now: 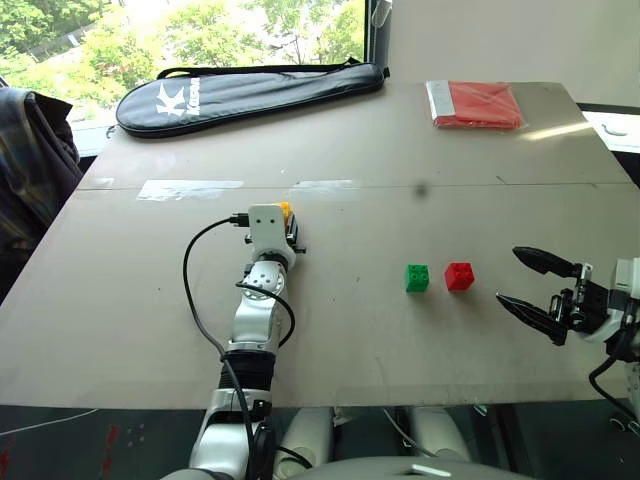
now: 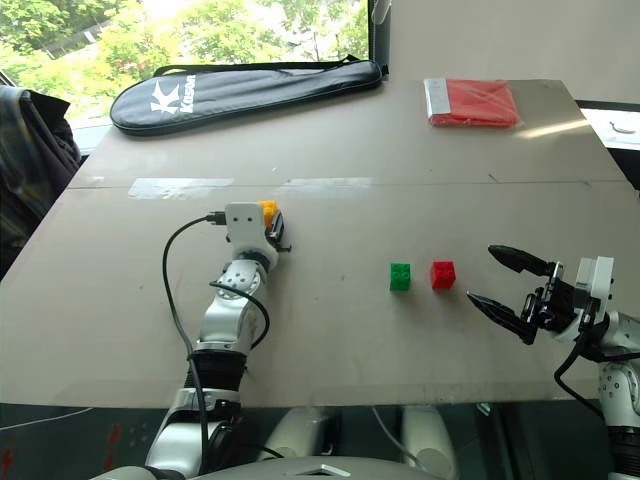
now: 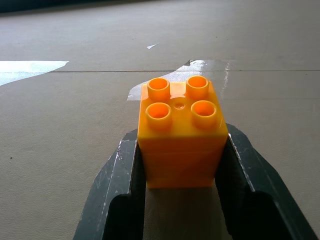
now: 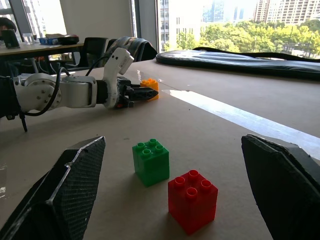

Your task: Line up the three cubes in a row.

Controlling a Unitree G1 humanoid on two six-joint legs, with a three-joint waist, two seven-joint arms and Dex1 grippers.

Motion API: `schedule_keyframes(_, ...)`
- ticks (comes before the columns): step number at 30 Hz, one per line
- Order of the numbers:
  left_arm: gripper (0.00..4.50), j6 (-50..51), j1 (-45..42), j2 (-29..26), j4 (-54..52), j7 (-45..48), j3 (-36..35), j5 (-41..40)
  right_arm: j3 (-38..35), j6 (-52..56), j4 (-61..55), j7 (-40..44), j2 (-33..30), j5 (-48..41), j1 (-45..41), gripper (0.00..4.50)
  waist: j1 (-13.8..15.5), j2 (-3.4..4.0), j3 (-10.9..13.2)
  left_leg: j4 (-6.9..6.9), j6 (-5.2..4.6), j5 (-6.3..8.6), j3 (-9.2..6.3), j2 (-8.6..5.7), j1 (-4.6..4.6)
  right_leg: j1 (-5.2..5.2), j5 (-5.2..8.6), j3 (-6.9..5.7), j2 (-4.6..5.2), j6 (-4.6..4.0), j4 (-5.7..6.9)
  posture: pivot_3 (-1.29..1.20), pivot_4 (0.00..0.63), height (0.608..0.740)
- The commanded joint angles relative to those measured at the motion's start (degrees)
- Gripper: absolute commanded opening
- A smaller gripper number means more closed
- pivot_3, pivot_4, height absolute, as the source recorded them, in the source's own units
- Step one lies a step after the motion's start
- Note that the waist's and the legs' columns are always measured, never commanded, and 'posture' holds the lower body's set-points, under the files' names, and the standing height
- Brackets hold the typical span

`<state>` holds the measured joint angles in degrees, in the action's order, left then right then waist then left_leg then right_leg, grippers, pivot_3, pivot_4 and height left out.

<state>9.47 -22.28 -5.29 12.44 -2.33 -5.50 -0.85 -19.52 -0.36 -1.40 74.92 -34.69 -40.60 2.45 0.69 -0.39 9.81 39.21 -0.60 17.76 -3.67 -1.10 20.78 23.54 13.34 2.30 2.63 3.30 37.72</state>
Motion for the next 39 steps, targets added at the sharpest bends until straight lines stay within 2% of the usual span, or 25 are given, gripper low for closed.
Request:
schedule_keyframes(1,1.28,-1.19,-0.15,-1.70,0.18,3.59,-0.59,-1.71,-1.93,-0.85,-1.50,0.56,-0.31,-1.33,-0.48,4.50,0.00,0.00,0.00,0.00,0.00,0.00,0.00,0.00,0.00,0.00,0.00,0.00,0.00,0.00,0.00,0.00,0.150,0.740)
schedule_keyframes(5,1.28,-2.63,0.33,-4.18,-0.51,14.13,0.32,-5.83,-2.01,-0.54,-1.50,0.68,-0.15,-2.07,-0.92,4.50,-0.04,0.00,0.00,0.00,0.02,-0.01,0.00,0.00,0.00,0.00,0.00,-0.01,0.00,0.00,0.00,0.00,0.150,0.740)
schedule_keyframes(10,1.28,-7.27,2.79,-11.35,-2.18,37.04,7.10,-9.64,-2.68,-0.71,0.03,2.11,-0.46,-2.54,-0.85,4.50,-0.05,0.02,-0.01,0.00,0.04,-0.02,0.02,-0.04,0.02,0.00,0.00,-0.02,0.00,-0.01,-0.02,0.00,0.150,0.740)
schedule_keyframes(12,1.28,-10.37,4.12,-15.68,-2.52,50.23,11.36,-11.43,-2.77,-1.10,1.18,3.79,-1.05,-1.92,-0.19,4.50,-0.05,0.01,-0.01,-0.02,0.05,-0.03,0.03,-0.05,0.01,0.00,0.01,-0.01,0.00,-0.01,-0.04,0.00,0.150,0.740)
schedule_keyframes(15,1.28,-14.70,4.16,-19.13,-0.53,60.99,14.57,-11.91,-2.61,-1.01,1.54,4.94,-1.41,-1.40,0.59,4.50,-0.10,0.03,-0.01,-0.03,0.04,-0.02,0.06,-0.05,0.00,0.00,0.01,0.00,0.00,-0.02,-0.03,0.00,0.150,0.740)
schedule_keyframes(21,1.28,-19.33,-1.88,-19.10,8.41,72.36,16.17,-13.08,-2.09,1.01,-1.08,4.55,-1.32,-1.85,2.98,4.50,0.03,0.07,-0.03,0.00,-0.21,0.11,0.03,-0.02,-0.02,-0.03,0.01,-0.03,0.00,-0.01,0.00,0.00,0.150,0.740)
schedule_keyframes(30,1.28,-30.68,-15.06,-16.29,29.47,87.59,19.21,-10.13,-2.51,1.64,-3.04,4.02,-1.21,-1.38,4.98,4.50,-0.90,0.05,-0.03,0.03,-0.22,0.12,0.05,-0.19,0.00,-0.02,0.01,-0.04,-0.06,-0.01,0.00,0.00,0.150,0.740)
schedule_keyframes(34,1.28,-35.06,-19.40,-14.82,36.91,87.98,19.56,-7.14,-3.12,1.15,-3.22,4.11,-1.09,-1.59,5.78,4.50,-1.11,0.03,-0.02,0.04,-0.25,0.12,0.06,-0.21,0.01,-0.06,0.01,-0.06,-0.06,0.00,0.00,0.00,0.150,0.740)
schedule_keyframes(39,1.28,-35.00,-21.09,-13.61,39.88,86.33,19.08,-5.47,-3.61,0.10,-3.11,4.21,-0.99,-1.28,7.18,4.50,-1.22,0.02,-0.03,0.04,-0.25,0.13,0.00,-0.21,-0.01,-0.06,0.01,-0.06,-0.06,0.01,0.01,0.00,0.150,0.740)
